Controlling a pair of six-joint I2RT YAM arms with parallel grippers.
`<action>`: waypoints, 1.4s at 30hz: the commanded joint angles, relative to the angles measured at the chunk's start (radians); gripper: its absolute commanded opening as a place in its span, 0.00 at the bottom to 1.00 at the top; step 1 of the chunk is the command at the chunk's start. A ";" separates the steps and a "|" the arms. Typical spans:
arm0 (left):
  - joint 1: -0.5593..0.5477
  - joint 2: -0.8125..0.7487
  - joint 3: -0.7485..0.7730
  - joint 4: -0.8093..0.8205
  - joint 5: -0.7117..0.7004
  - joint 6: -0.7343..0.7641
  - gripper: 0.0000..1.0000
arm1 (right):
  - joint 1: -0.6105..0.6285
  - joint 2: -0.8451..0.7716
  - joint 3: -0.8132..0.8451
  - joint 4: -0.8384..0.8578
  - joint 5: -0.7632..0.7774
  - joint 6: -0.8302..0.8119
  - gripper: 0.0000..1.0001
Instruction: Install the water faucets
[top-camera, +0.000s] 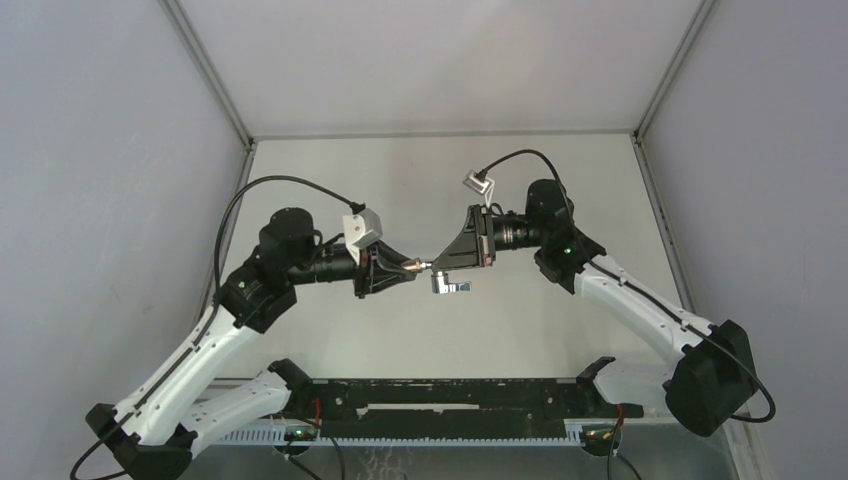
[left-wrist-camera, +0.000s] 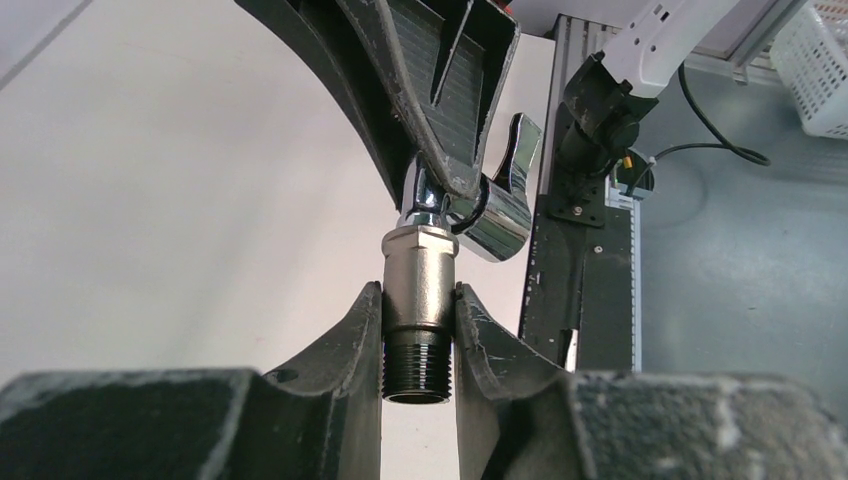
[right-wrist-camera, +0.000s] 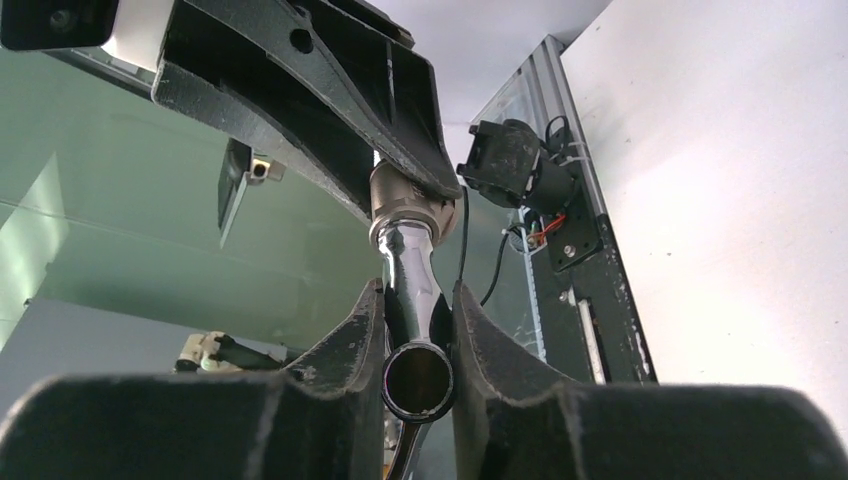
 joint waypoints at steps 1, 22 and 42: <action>0.007 -0.025 -0.039 0.106 -0.074 0.073 0.00 | 0.004 -0.001 0.008 0.057 -0.048 0.085 0.00; -0.082 0.005 -0.097 0.069 -0.349 0.177 0.00 | -0.105 0.069 -0.032 0.076 -0.056 0.574 0.86; 0.078 0.252 0.308 -0.281 -0.022 -0.098 0.00 | -0.034 -0.452 0.009 -0.506 0.850 -0.855 1.00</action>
